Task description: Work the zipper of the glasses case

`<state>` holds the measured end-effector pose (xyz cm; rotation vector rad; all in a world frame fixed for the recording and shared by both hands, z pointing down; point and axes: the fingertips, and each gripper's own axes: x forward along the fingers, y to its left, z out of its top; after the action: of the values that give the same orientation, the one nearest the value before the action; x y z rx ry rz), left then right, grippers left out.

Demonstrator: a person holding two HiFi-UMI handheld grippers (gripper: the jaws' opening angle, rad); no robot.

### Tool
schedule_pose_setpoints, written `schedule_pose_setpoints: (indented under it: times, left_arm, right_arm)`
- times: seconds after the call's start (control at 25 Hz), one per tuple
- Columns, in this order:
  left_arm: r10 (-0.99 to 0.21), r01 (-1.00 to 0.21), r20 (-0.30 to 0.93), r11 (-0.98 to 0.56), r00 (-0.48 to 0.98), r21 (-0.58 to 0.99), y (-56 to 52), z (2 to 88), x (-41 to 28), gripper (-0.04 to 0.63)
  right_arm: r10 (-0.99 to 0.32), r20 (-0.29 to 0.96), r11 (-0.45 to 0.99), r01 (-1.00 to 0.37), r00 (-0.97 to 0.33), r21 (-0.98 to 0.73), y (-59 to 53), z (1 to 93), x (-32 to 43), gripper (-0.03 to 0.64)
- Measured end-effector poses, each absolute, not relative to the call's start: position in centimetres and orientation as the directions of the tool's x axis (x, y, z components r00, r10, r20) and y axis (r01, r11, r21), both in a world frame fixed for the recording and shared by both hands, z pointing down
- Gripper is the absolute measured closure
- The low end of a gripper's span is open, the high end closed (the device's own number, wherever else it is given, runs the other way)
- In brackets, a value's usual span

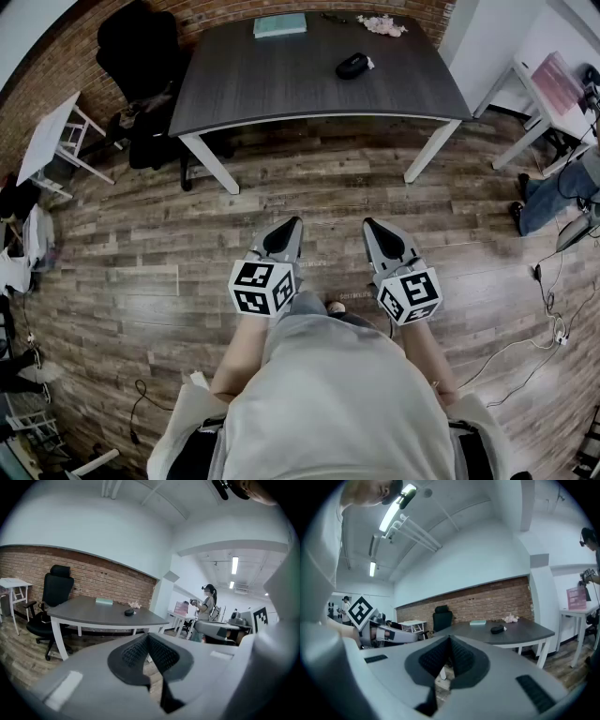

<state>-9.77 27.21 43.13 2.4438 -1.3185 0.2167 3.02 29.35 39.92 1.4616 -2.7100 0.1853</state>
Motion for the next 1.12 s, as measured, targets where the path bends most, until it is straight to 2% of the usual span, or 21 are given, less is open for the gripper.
schedule_pose_setpoints:
  times: [0.64, 0.68, 0.76, 0.8, 0.84, 0.92, 1.04, 1.12]
  left_arm:
    - [-0.795, -0.828, 0.254, -0.484, 0.552, 0.285, 30.1, 42.1, -9.7, 0.579]
    - [-0.79, -0.822, 0.25, -0.492, 0.56, 0.287, 30.3, 42.1, -9.5, 0.553]
    - [-0.777, -0.808, 0.246, -0.508, 0.58, 0.3, 30.5, 42.2, -9.0, 0.442]
    - [-0.772, -0.803, 0.247, -0.512, 0.586, 0.306, 30.6, 42.4, -8.8, 0.409]
    - [-0.769, -0.8, 0.247, -0.514, 0.59, 0.309, 30.7, 42.5, -8.8, 0.395]
    - [-0.765, -0.797, 0.25, -0.517, 0.594, 0.313, 30.6, 42.6, -8.6, 0.368]
    - [-0.748, -0.784, 0.261, -0.524, 0.611, 0.334, 30.3, 43.2, -7.9, 0.337]
    - [-0.736, -0.773, 0.265, -0.527, 0.623, 0.354, 30.0, 43.4, -7.4, 0.336]
  right_arm:
    - [-0.792, 0.122, 0.598, -0.8, -0.598, -0.042, 32.7, 39.3, 2.3, 0.615]
    - [-0.791, 0.122, 0.599, -0.799, -0.6, -0.048, 32.7, 39.4, 2.5, 0.615]
    - [-0.783, 0.131, 0.607, -0.793, -0.608, -0.054, 32.8, 39.7, 2.7, 0.606]
    - [-0.778, 0.139, 0.612, -0.789, -0.612, -0.052, 32.9, 39.9, 2.8, 0.567]
    - [-0.775, 0.146, 0.616, -0.787, -0.615, -0.048, 32.9, 40.1, 2.8, 0.525]
    - [-0.772, 0.152, 0.618, -0.785, -0.618, -0.052, 32.6, 40.5, 2.9, 0.487]
    - [-0.775, 0.156, 0.605, -0.79, -0.612, -0.095, 32.1, 41.0, 3.5, 0.366]
    - [-0.778, 0.159, 0.596, -0.794, -0.607, -0.116, 31.7, 41.2, 3.9, 0.335]
